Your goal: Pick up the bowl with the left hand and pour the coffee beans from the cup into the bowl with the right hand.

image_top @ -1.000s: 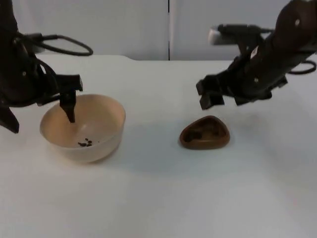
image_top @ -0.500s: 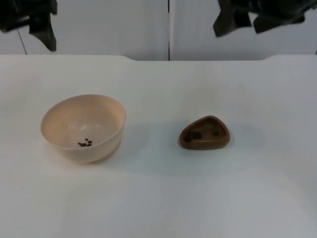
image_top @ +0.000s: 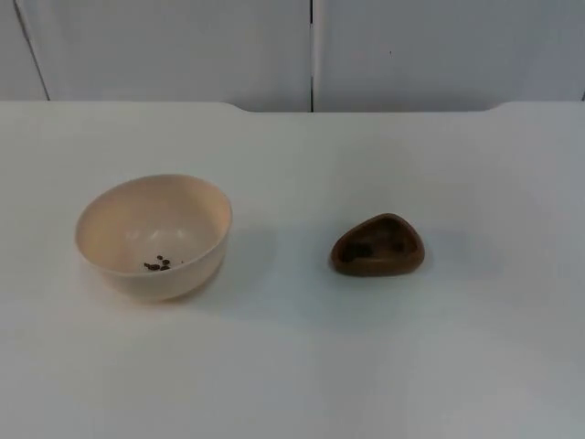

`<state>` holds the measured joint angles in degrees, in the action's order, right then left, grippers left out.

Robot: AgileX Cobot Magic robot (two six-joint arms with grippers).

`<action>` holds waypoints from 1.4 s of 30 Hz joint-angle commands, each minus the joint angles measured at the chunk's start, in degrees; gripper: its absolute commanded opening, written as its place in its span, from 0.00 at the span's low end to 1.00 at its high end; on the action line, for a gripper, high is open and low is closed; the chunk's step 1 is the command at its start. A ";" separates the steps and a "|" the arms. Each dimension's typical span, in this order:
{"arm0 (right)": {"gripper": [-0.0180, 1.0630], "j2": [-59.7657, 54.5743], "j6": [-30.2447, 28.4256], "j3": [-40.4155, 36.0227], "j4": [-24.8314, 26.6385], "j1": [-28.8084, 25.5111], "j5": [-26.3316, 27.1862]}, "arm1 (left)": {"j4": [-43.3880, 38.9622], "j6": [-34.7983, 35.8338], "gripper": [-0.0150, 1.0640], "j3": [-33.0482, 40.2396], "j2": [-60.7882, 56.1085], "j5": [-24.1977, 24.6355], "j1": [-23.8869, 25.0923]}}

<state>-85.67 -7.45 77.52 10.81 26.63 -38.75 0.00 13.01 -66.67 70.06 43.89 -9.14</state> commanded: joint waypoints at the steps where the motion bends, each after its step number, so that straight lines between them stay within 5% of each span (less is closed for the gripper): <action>1: 0.67 1.78 -0.93 0.07 -0.22 -0.08 -1.46 | 0.56 -0.85 0.84 0.16 -2.26 1.08 -0.08; 14: 0.67 10.66 -2.00 -0.70 -0.09 -0.08 -7.15 | 1.02 -2.98 0.84 0.16 -16.13 6.92 -0.08; 22: 0.67 20.11 -2.42 -9.75 -0.09 -0.08 -6.09 | 1.02 -4.17 0.84 0.66 -23.35 10.97 -0.08; 31: 0.67 34.77 -2.88 -24.23 -0.21 -0.08 -0.69 | 2.76 -4.85 0.84 14.49 -33.83 7.28 -0.08; 42: 0.67 51.49 -2.88 -33.89 -0.21 -0.08 -0.40 | 6.70 -5.97 0.84 24.13 -44.36 7.95 -0.08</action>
<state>-37.02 -10.04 44.80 10.81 26.63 -39.56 5.83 7.49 -43.13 27.61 51.90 -9.14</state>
